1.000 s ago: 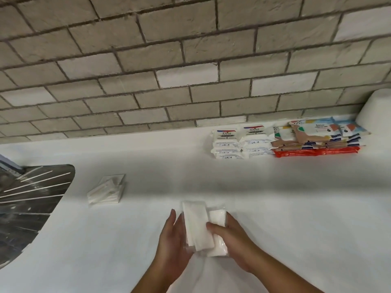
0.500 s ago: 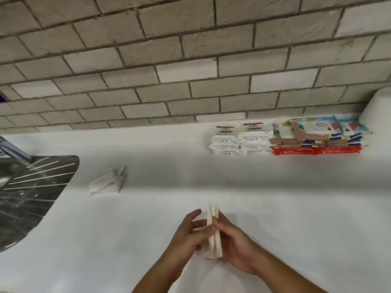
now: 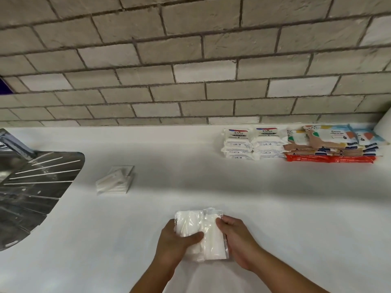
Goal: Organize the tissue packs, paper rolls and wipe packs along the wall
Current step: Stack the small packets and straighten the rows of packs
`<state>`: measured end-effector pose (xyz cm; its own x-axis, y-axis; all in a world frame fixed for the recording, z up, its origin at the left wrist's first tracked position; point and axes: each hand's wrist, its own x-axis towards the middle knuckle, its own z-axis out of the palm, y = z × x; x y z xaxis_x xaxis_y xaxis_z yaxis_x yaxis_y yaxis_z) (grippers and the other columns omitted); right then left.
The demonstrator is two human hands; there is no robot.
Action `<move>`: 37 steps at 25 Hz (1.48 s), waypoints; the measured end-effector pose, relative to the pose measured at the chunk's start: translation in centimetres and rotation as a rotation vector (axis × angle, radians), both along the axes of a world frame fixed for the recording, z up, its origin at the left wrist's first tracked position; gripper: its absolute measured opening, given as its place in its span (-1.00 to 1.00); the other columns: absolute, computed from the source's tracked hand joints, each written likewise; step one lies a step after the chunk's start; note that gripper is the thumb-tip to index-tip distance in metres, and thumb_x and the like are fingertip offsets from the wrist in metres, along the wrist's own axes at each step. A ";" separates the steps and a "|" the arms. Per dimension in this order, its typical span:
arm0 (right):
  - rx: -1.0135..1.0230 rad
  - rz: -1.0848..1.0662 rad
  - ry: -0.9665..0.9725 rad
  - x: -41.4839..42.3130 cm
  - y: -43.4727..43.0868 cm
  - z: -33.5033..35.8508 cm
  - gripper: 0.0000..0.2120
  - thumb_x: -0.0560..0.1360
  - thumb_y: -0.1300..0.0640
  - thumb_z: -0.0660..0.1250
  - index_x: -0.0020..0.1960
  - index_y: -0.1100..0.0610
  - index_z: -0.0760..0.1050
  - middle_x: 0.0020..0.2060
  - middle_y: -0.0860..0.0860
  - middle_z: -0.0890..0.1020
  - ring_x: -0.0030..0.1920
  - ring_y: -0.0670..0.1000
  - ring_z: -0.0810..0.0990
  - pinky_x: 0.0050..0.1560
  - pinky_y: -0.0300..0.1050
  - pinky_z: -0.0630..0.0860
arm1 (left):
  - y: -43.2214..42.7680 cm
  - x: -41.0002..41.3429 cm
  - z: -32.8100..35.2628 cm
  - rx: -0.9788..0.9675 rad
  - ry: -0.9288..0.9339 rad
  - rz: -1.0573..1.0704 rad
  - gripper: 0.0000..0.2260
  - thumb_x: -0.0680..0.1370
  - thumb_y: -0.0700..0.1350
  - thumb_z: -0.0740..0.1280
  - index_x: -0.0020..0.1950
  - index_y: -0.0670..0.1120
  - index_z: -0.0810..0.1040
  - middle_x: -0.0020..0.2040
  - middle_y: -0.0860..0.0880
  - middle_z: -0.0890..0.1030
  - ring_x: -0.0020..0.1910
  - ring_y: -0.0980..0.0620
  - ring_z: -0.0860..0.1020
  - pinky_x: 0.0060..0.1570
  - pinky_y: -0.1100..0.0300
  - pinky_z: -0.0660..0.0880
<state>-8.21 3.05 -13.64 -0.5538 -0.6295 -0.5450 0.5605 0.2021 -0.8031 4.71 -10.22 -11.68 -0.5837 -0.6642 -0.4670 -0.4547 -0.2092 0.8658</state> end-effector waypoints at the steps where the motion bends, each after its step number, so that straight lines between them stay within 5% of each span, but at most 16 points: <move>1: 0.037 -0.008 0.035 0.1 -0.6 -0.2 -0.77 0.68 0.22 0.25 0.03 0.25 0.68 0.02 0.25 0.73 0.04 0.24 0.72 0.13 0.26 0.64 | -0.9 0.5 -0.1 0.005 0.022 0.020 -0.59 0.30 -0.23 0.66 0.09 -0.10 0.63 -0.07 -0.01 0.75 -0.10 0.00 0.73 -0.08 0.02 0.66; 5: 0.141 0.009 0.208 1.0 -3.0 -1.2 -0.77 0.67 0.19 0.26 -0.06 0.25 0.63 -0.23 0.08 0.68 -0.23 0.03 0.61 -0.22 -0.14 0.52 | -4.4 2.6 -0.6 0.065 0.131 0.042 -0.69 0.40 -0.11 0.55 0.11 -0.11 0.67 0.01 -0.15 0.74 0.02 -0.19 0.71 0.12 -0.31 0.58; 9: 0.223 0.095 0.528 1.6 -4.9 -1.7 -0.68 0.64 0.20 0.28 -0.29 0.17 0.41 -0.40 -0.05 0.42 -0.34 -0.06 0.37 -0.31 -0.17 0.28 | -6.9 4.3 -0.8 0.144 0.182 0.073 -0.84 0.57 -0.18 0.42 0.14 -0.14 0.66 0.05 -0.24 0.71 0.07 -0.28 0.68 0.08 -0.38 0.57; 13: 0.245 0.017 0.728 1.6 -6.6 -1.4 -0.68 0.63 0.20 0.30 -0.31 0.08 0.47 -0.32 -0.10 0.54 -0.27 -0.10 0.49 -0.20 -0.19 0.38 | -9.9 5.4 -0.9 0.202 0.193 0.058 -0.84 0.61 -0.20 0.35 0.14 -0.18 0.67 0.04 -0.26 0.71 0.07 -0.30 0.68 0.10 -0.27 0.60; 19: 0.155 -0.151 0.494 1.9 -8.0 0.4 -0.71 0.66 0.13 0.29 -0.17 0.28 0.49 -0.35 0.03 0.47 -0.28 0.01 0.40 -0.20 -0.07 0.32 | -12.8 5.7 -0.6 0.311 0.240 0.029 -0.82 0.64 -0.17 0.31 0.20 -0.17 0.61 0.05 -0.20 0.73 0.02 -0.18 0.72 -0.18 0.07 0.64; 24: 0.138 -0.214 0.333 3.4 -10.2 0.8 -0.78 0.64 0.11 0.34 -0.13 0.15 0.65 -0.22 0.12 0.68 -0.20 0.03 0.59 -0.08 0.01 0.48 | -15.5 6.3 -0.4 0.457 0.306 0.042 -0.85 0.62 -0.21 0.30 0.16 -0.19 0.59 0.04 -0.23 0.72 -0.09 -0.14 0.73 -0.32 0.11 0.62; 29: 0.088 -0.161 0.249 5.5 -14.2 1.5 -0.77 0.65 -0.03 0.29 0.04 0.08 0.65 -0.07 0.18 0.69 -0.14 0.23 0.63 -0.03 0.14 0.58 | -17.3 6.2 -0.2 0.421 0.306 -0.028 -0.75 0.62 -0.16 0.33 0.26 -0.22 0.60 0.15 -0.26 0.69 0.14 -0.25 0.67 0.20 -0.22 0.56; 32: -0.006 -0.099 0.198 7.2 -16.8 2.2 -0.74 0.71 -0.01 0.18 0.16 0.07 0.60 0.08 0.11 0.73 0.12 0.21 0.70 0.23 0.30 0.58 | -18.0 5.4 0.2 0.306 0.274 -0.026 -0.78 0.63 -0.15 0.33 0.23 -0.16 0.63 0.10 -0.17 0.72 0.09 -0.18 0.70 0.18 -0.20 0.58; 37: -0.077 -0.061 0.168 7.9 -18.5 2.5 -0.71 0.60 0.21 0.40 0.29 0.03 0.52 0.14 0.11 0.72 0.15 0.20 0.70 0.17 0.38 0.59 | -19.0 4.7 0.6 0.271 0.301 -0.030 -0.78 0.63 -0.14 0.33 0.24 -0.14 0.64 0.11 -0.17 0.72 0.11 -0.19 0.69 0.19 -0.19 0.57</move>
